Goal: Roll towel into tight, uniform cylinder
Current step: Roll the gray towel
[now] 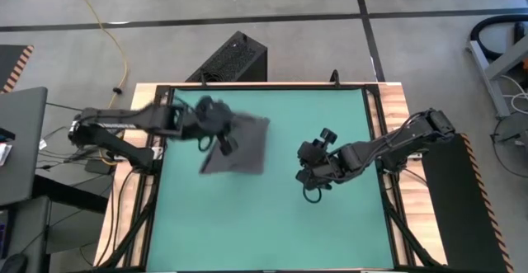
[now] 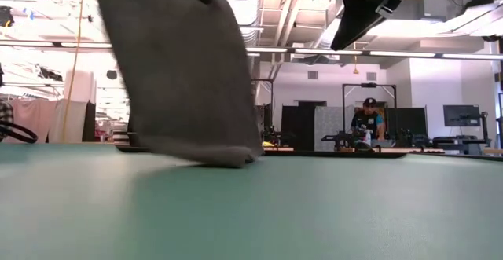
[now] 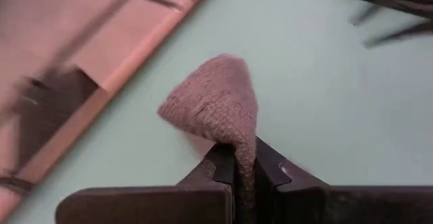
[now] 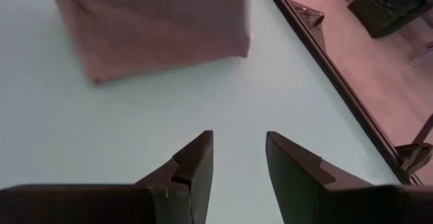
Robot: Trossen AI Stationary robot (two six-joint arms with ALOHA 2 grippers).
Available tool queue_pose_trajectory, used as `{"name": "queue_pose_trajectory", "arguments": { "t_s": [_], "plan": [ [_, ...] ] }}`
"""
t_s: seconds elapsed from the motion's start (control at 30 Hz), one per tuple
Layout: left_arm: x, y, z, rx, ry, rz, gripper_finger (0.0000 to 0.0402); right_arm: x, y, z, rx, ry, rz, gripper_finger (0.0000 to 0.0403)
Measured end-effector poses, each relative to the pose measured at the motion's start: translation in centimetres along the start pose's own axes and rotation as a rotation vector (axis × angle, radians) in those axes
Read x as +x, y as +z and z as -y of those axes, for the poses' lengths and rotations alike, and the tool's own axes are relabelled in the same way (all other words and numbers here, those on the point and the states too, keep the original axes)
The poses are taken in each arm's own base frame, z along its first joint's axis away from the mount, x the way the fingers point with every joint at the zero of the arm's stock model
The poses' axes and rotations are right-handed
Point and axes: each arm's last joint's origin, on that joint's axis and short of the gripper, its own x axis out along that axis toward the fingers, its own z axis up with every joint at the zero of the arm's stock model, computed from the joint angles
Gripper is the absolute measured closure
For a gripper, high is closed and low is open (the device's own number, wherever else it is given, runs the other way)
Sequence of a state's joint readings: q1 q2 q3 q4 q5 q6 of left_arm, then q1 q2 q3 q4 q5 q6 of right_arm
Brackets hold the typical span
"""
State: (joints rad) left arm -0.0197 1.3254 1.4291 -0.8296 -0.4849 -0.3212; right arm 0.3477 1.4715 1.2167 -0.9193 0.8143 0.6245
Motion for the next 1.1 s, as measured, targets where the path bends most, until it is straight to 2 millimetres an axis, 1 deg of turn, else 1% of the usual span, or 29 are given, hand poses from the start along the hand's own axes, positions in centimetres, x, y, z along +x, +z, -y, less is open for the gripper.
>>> {"name": "queue_pose_trajectory", "arguments": {
  "t_s": [0.1,0.2,0.33,0.4,0.47,0.57,0.63,0.7,0.77,0.87,0.97,1.1],
  "plan": [
    [-0.9,2.0,-2.2,0.109,0.056,0.026,0.0401,0.2,0.1,0.2,0.003,-0.009,-0.004,0.0243],
    [-1.2,3.5,-5.1,0.196,0.146,0.03,0.0401,0.5,0.2,0.4,0.005,-0.019,-0.01,0.0243],
    [-1.2,4.8,-9.5,0.268,0.291,0.011,0.0401,0.8,0.3,0.7,-0.008,-0.029,-0.015,0.0243],
    [-1.0,5.0,-11.3,0.295,0.316,-0.002,0.0401,0.9,0.4,0.8,-0.004,-0.034,-0.018,0.0243],
    [-0.7,5.0,-12.6,0.309,0.322,-0.017,0.0401,1.0,0.4,0.9,-0.002,-0.036,-0.019,0.0243],
    [-0.1,5.3,-12.9,0.379,0.337,-0.019,0.0401,1.0,0.4,0.9,-0.003,-0.037,-0.02,0.0243],
    [0.3,5.3,-12.3,0.457,0.323,-0.032,0.0401,1.0,0.4,0.9,-0.003,-0.036,-0.02,0.0243],
    [0.7,5.5,-11.1,0.496,0.299,-0.016,0.0401,1.0,0.4,0.9,-0.003,-0.033,-0.021,0.0243],
    [1.2,5.4,-9.7,0.467,0.254,-0.016,0.0401,0.9,0.4,0.8,-0.001,-0.028,-0.02,0.0243],
    [2.1,4.6,-7.1,0.339,0.163,-0.052,0.0401,0.7,0.3,0.6,-0.002,-0.019,-0.014,0.0243],
    [3.5,2.6,-3.3,0.246,0.049,-0.145,0.0401,0.4,0.2,0.3,-0.005,-0.006,-0.006,0.0243],
    [6.3,-2.1,2.1,0.205,-0.022,-0.283,0.0401,0.0,0.2,-0.1,-0.004,0.015,0.01,0.0243]
  ]
}}
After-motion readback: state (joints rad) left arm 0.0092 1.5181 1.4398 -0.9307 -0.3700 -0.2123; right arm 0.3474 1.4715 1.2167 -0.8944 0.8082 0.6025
